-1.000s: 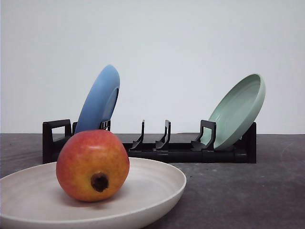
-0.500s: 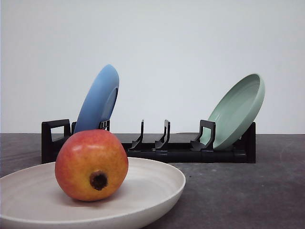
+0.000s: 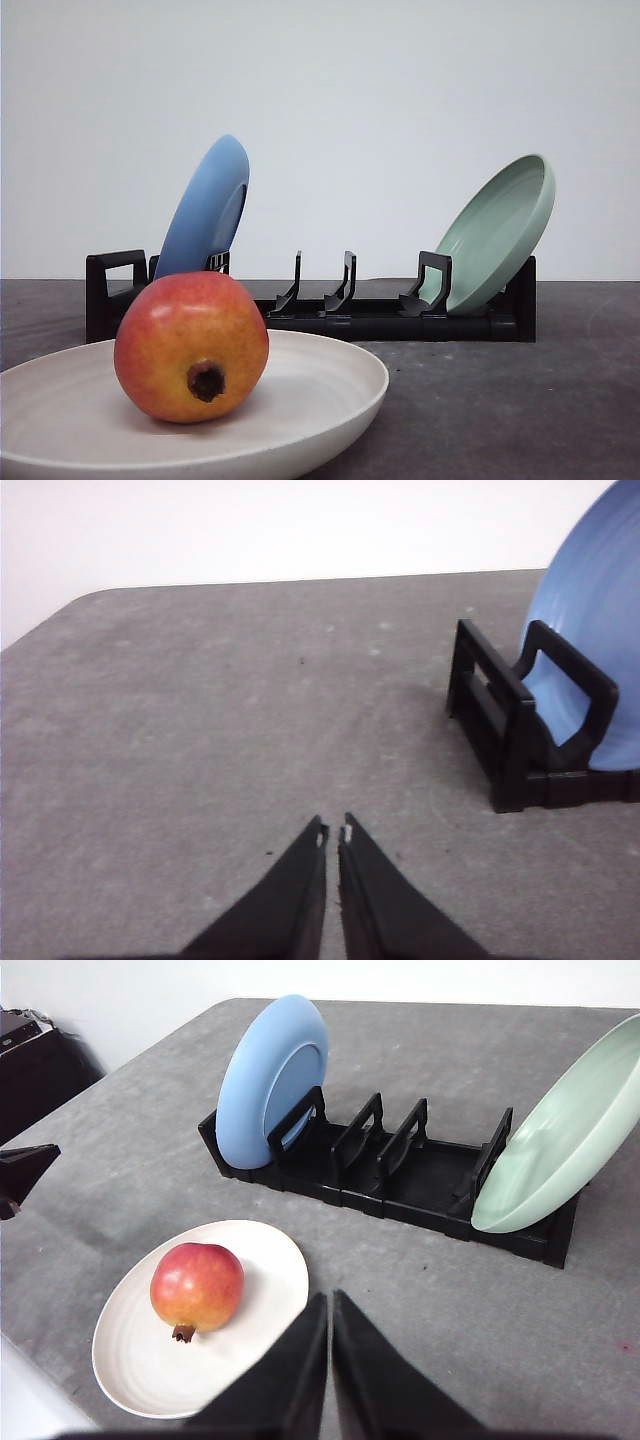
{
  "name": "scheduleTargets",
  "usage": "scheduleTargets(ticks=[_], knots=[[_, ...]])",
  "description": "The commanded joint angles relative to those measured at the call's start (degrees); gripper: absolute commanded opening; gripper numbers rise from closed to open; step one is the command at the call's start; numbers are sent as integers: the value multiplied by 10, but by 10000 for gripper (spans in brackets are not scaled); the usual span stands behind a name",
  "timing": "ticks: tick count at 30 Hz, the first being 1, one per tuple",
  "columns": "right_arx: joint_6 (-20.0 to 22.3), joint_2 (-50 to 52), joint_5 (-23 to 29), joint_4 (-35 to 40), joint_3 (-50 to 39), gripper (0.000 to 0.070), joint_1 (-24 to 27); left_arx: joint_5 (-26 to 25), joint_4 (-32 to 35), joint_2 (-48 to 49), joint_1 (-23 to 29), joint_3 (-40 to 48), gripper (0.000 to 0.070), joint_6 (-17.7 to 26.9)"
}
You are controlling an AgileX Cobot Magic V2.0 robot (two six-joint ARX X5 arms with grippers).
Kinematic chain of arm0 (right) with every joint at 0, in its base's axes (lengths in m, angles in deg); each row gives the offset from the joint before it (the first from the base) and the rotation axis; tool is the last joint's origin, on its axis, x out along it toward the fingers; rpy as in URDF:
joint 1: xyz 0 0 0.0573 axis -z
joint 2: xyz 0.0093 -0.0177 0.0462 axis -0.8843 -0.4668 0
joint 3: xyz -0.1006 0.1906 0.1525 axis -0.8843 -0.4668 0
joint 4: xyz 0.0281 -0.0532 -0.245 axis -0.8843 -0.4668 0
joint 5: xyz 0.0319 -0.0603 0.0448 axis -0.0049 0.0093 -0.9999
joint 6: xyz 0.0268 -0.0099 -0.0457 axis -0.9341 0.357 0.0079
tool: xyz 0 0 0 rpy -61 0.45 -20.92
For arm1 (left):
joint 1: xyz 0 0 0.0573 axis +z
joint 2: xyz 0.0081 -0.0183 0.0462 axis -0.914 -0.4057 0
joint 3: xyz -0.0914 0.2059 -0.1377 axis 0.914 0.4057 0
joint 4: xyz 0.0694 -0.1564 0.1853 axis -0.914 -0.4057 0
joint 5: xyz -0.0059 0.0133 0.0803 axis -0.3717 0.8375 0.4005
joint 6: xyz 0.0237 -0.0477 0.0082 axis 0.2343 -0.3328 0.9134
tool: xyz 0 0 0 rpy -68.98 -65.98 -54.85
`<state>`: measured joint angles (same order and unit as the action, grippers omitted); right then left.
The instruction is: Place pomegranate in white plate
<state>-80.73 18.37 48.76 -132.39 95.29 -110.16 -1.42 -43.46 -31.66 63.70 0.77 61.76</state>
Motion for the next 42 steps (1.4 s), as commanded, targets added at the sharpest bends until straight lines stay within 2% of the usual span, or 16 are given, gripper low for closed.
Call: scheduleTargets(ticks=[1,33,35,36,39,42], knots=[[5,-2,1,6,0,1,-6,-1,-2,0,2,6,0,6],[5,0,1,7,0,1,-5,-1,-1,0,1,6,0,6],[10,6,-2,6,0,1,16,-1,-1,0,1,6,0,6],[27,7,-2,6,-1,1,32,-1,-1,0,1,6,0,6],[88,8,0,21,-15,1,107,-1,-1,0,1,6,0,6],[158,25,0,72,-56,1,198,-1,-1,0,1,6,0,6]])
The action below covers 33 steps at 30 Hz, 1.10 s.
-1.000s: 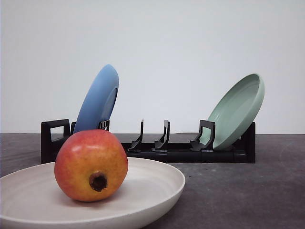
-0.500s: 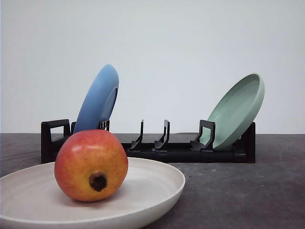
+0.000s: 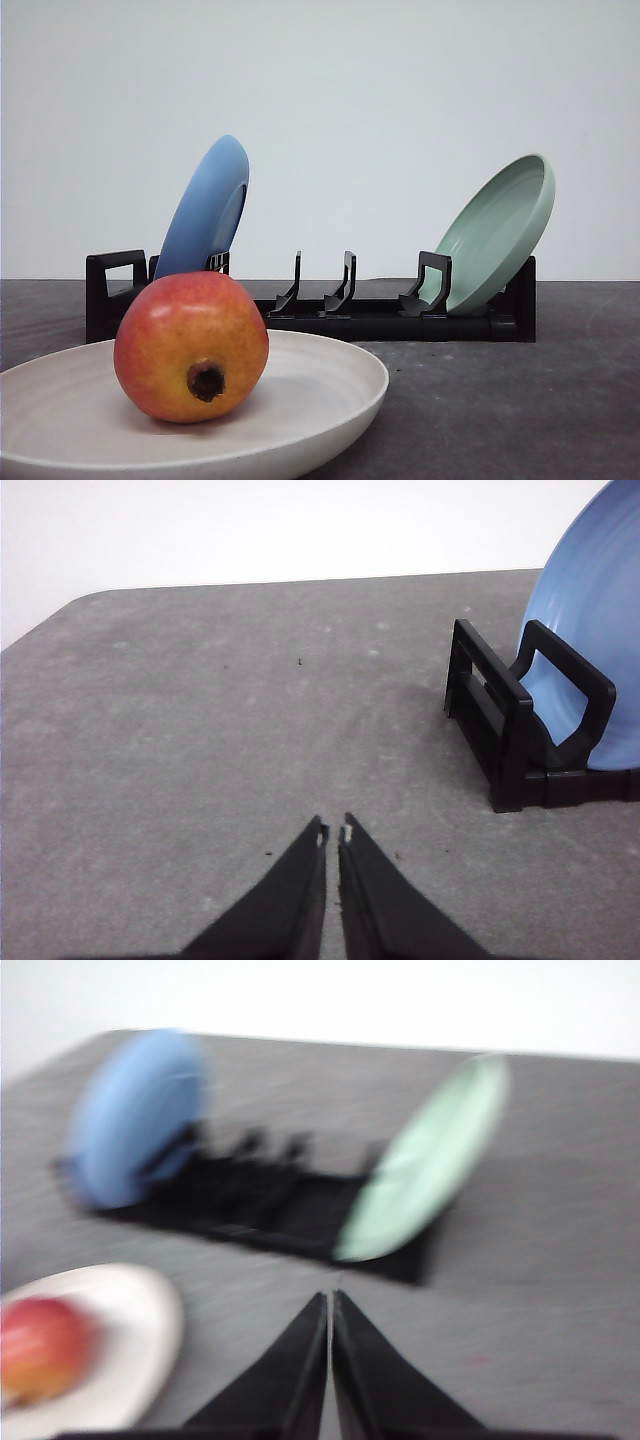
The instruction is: Place pomegranate in white plate
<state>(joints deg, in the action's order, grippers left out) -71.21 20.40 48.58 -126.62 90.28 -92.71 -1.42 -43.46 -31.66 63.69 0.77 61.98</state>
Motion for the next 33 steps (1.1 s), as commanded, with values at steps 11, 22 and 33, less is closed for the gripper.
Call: scheduleTargets(ticks=[11,22,33], knots=[[134,111,0,290,-270,1,300,-1,-1,0,1,6,0,4],[133,147,-48,289,-349,1,315,-1,-1,0,1,6,0,4],[134,147,-74,284,-349,1,315,-1,-1,0,1,6,0,4]])
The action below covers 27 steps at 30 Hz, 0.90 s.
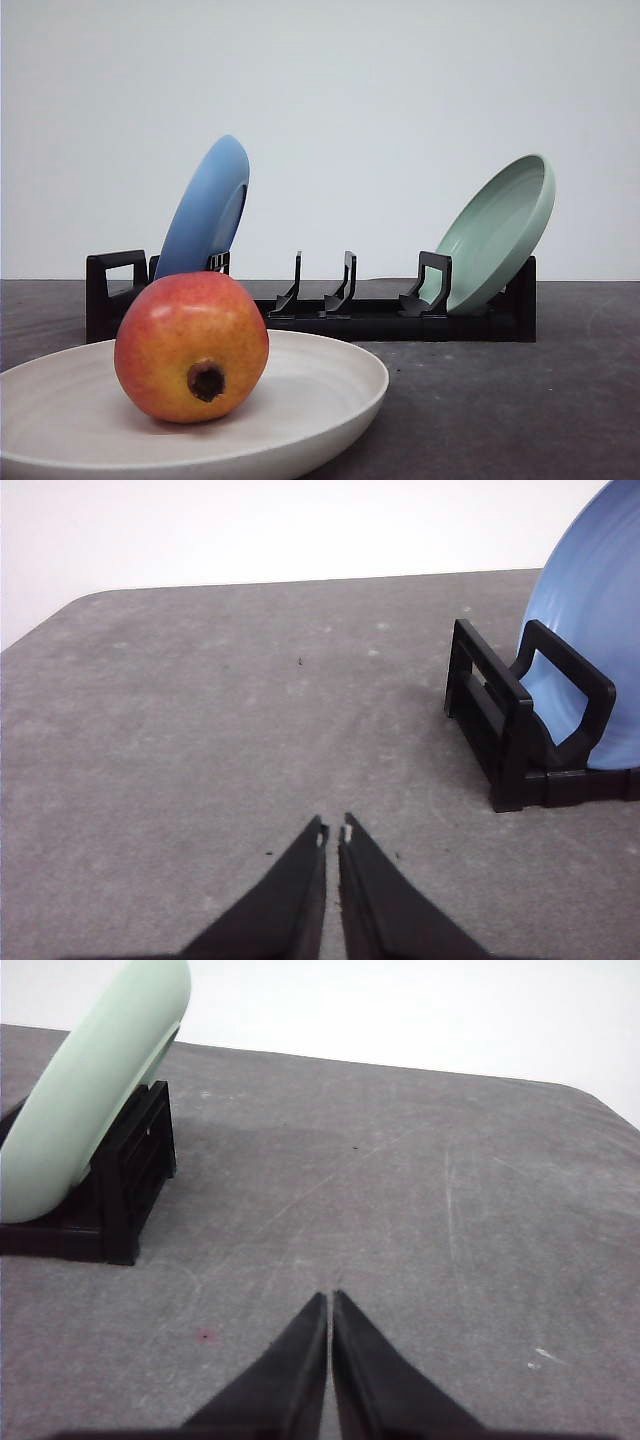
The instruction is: Place pomegranate in white plate
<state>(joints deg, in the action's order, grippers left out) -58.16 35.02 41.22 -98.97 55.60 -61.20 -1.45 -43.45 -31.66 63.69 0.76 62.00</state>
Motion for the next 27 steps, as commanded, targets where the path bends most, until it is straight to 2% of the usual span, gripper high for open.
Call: scheduleTargets(ticks=[1,27], knots=[[4,0,-1,8,-3,1,0,0,-1,0,1,6,0,3],[4,0,0,7,-3,1,0,0,-1,0,1,6,0,3]])
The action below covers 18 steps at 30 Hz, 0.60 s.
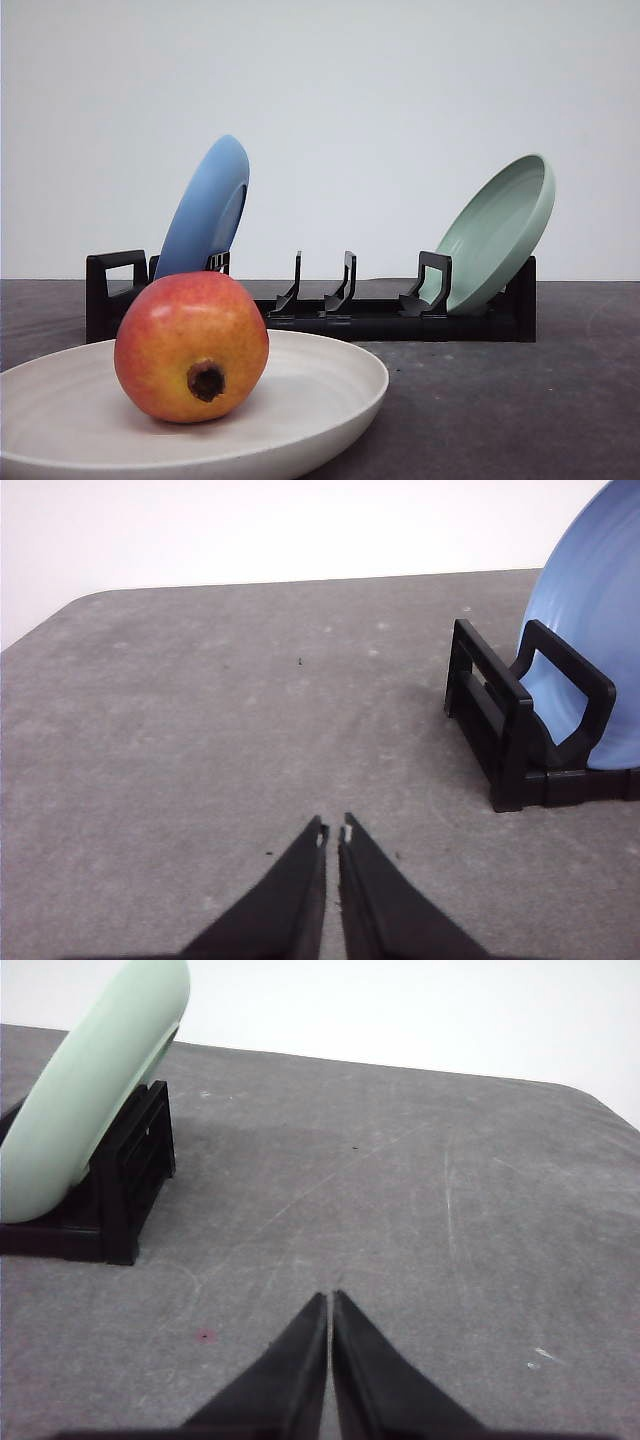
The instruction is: Place pomegranate in white plate
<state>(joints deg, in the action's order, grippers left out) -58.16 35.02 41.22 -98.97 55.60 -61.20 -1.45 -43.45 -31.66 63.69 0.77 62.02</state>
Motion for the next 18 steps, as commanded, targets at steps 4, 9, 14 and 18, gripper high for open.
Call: scheduleTargets(ticks=[4,9,14,18], knots=[[4,0,0,7,-3,1,0,0,-1,0,1,6,0,3],[4,0,0,7,-3,1,0,0,-1,0,1,6,0,3],[4,0,0,7,-3,1,0,0,-1,0,1,6,0,3],[4,0,0,7,-3,1,0,0,-1,0,1,6,0,3]])
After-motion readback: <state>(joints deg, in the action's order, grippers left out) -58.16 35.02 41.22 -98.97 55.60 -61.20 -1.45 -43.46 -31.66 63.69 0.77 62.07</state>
